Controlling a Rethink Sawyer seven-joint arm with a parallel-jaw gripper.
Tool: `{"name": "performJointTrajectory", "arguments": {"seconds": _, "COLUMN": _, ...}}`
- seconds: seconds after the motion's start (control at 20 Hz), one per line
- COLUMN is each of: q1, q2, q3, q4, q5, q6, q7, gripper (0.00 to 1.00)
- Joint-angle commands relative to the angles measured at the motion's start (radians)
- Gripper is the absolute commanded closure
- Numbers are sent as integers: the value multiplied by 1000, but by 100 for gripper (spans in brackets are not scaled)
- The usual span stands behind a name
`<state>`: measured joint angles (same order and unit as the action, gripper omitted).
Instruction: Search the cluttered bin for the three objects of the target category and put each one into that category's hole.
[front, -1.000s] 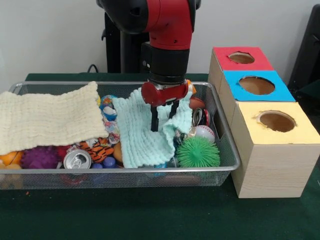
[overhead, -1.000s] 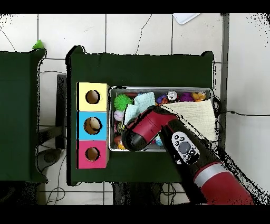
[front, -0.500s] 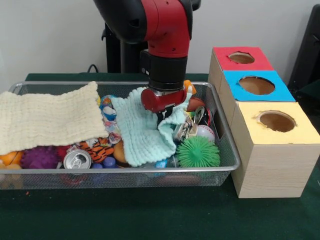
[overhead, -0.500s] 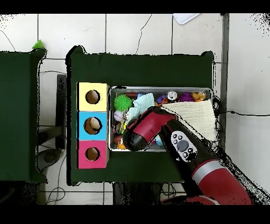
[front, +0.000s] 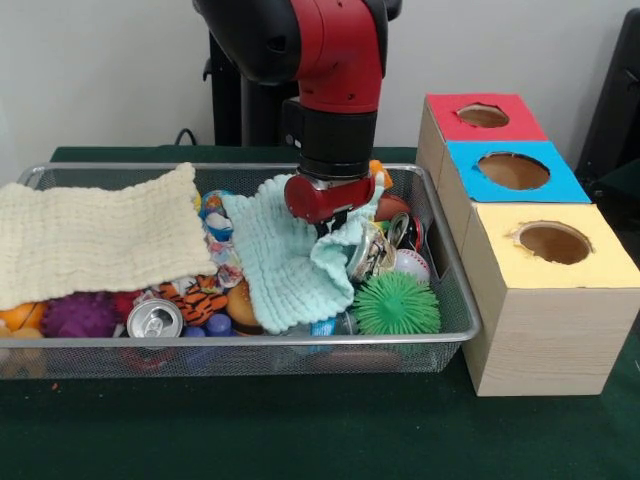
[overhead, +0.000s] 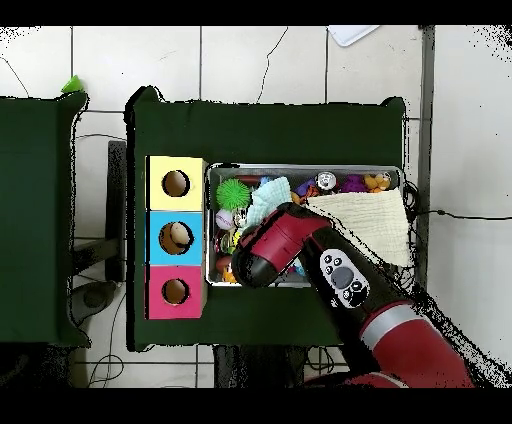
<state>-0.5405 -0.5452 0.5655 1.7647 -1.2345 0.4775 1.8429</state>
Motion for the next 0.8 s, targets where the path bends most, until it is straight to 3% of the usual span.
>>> {"name": "performJointTrajectory", "arguments": {"seconds": 0.05, "q1": -57, "q2": -51, "q3": -5, "q4": 81, "q5": 23, "q6": 51, "q7": -281, "gripper": 100}}
{"name": "performJointTrajectory", "arguments": {"seconds": 0.35, "q1": -163, "q2": -143, "q3": 55, "q4": 136, "q5": 97, "q6": 101, "q7": -463, "gripper": 100}}
{"name": "performJointTrajectory", "arguments": {"seconds": 0.8, "q1": -189, "q2": -202, "q3": 95, "q4": 142, "q5": 120, "q6": 127, "q7": -527, "gripper": 100}}
